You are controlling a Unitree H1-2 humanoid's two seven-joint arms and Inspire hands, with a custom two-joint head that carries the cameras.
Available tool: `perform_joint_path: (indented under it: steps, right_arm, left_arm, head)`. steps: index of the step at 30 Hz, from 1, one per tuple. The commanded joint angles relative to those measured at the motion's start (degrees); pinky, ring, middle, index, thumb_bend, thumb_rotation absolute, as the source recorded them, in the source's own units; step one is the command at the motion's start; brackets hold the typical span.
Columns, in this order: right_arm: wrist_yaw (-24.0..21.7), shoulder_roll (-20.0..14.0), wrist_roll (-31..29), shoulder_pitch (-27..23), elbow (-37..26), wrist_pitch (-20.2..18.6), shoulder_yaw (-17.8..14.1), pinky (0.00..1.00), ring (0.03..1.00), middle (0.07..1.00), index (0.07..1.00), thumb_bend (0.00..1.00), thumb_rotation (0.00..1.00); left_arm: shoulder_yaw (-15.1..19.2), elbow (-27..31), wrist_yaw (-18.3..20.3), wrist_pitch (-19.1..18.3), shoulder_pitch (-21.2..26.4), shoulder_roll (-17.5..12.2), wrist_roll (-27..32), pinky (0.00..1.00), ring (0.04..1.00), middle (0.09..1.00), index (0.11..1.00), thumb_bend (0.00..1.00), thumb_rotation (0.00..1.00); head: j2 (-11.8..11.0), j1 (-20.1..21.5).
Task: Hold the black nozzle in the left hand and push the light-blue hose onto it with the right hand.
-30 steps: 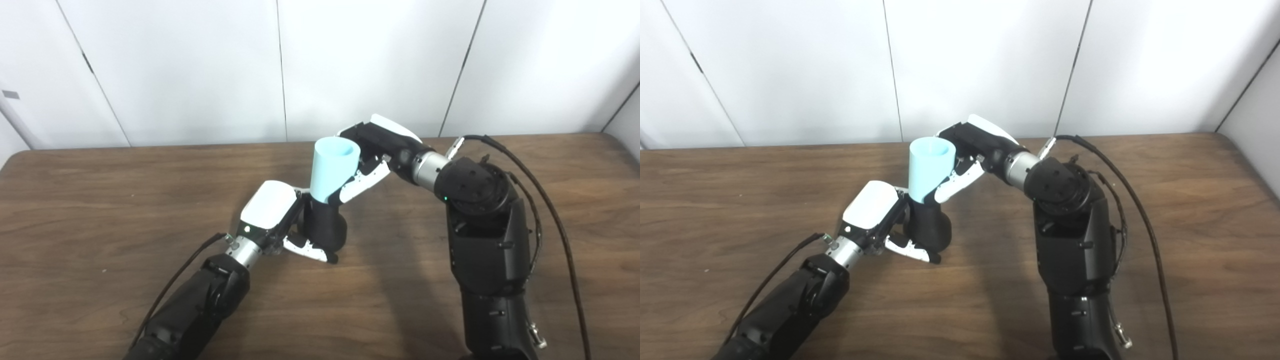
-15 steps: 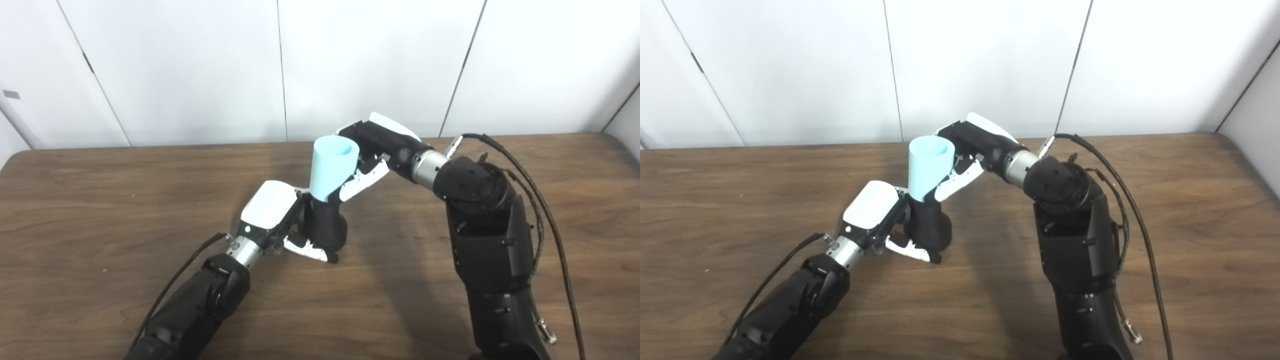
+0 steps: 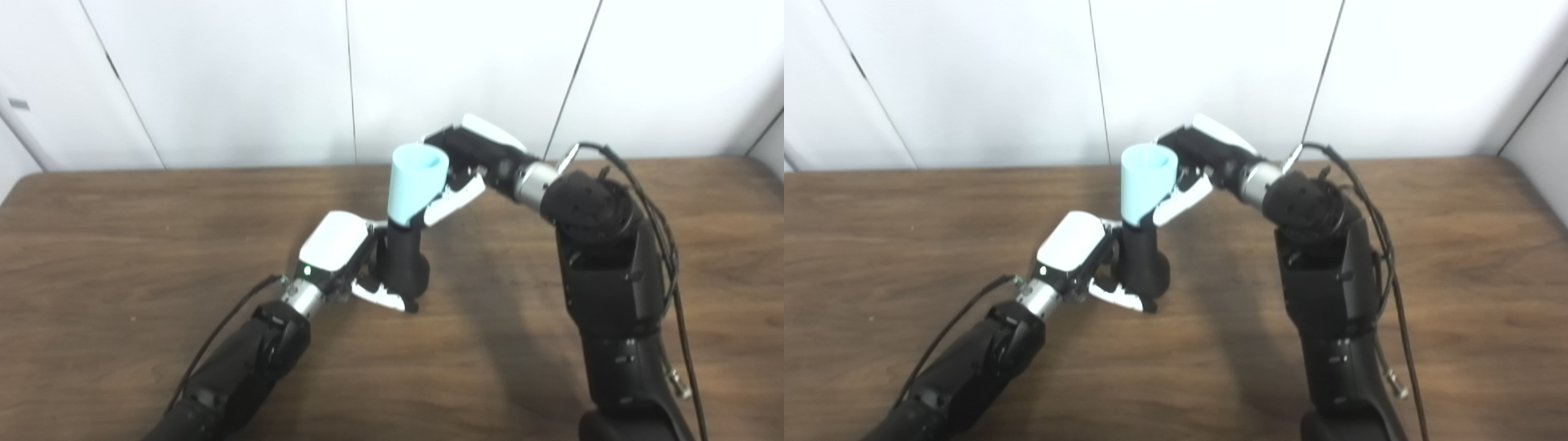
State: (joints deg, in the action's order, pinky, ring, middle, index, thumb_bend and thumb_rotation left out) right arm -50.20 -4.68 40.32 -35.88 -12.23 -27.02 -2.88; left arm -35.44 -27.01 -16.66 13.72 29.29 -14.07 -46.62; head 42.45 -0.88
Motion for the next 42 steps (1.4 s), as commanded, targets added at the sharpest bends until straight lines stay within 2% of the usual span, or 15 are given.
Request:
perform_joint_path:
  steps: [1,8,16,21,24,33,38,42]
  right_arm:
    - [2.44,-0.58,-1.33,-3.04,-1.4,0.11,0.12,0.32,0.429,0.464,0.494,0.52,0.0]
    - [1.2,0.57,-0.7,-1.75,-1.35,0.12,-0.39,0.37,0.452,0.481,0.481,0.52,0.0]
    - [1.9,-0.01,-1.59,0.42,-0.95,0.11,2.05,0.37,0.444,0.482,0.488,0.52,0.0]
    - [3.62,-1.66,-1.72,1.31,-1.01,0.12,4.99,0.38,0.466,0.497,0.47,0.52,0.0]
    - [4.22,-1.67,-1.67,2.05,-0.94,0.13,5.7,0.38,0.466,0.503,0.469,0.52,0.0]
    - [6.26,-2.32,-2.43,2.52,0.38,0.11,7.23,0.38,0.46,0.503,0.47,0.52,0.0]
    - [9.9,-4.09,-4.02,2.87,0.65,0.74,9.89,0.38,0.46,0.509,0.466,0.52,0.0]
    - [14.52,-5.25,-5.81,3.61,0.78,3.02,11.92,0.38,0.457,0.508,0.467,0.52,0.0]
  left_arm:
    - [-3.8,-3.22,8.66,-0.59,-6.84,0.74,0.0,0.3,0.386,0.407,0.496,0.52,0.0]
    - [-3.81,-3.53,7.8,-0.22,-6.94,0.76,-0.14,0.31,0.387,0.406,0.495,0.52,0.0]
    - [-3.81,-3.03,8.11,-0.6,-7.03,0.65,0.31,0.3,0.389,0.409,0.495,0.52,0.0]
    - [-3.96,-2.88,8.5,-0.84,-6.92,0.66,0.32,0.31,0.395,0.412,0.495,0.52,0.0]
    - [-4.04,-3.0,7.63,-0.54,-6.96,0.8,0.04,0.28,0.363,0.398,0.491,0.52,0.0]
    - [-4.06,-2.64,8.02,-1.01,-7.02,0.75,0.11,0.32,0.412,0.415,0.497,0.52,0.0]
    - [-4.09,-2.7,7.8,-0.97,-7.07,0.85,0.08,0.29,0.368,0.402,0.493,0.52,0.0]
    - [-4.06,-2.64,8.01,-0.96,-7.05,0.88,0.3,0.29,0.378,0.403,0.495,0.52,0.0]
  head:
    - [0.08,-0.04]
    - [0.13,-0.13]
    - [0.25,-0.16]
    - [0.25,-0.27]
    - [0.26,-0.45]
    - [0.24,-0.68]
    - [0.24,-0.68]
    - [0.24,-0.68]
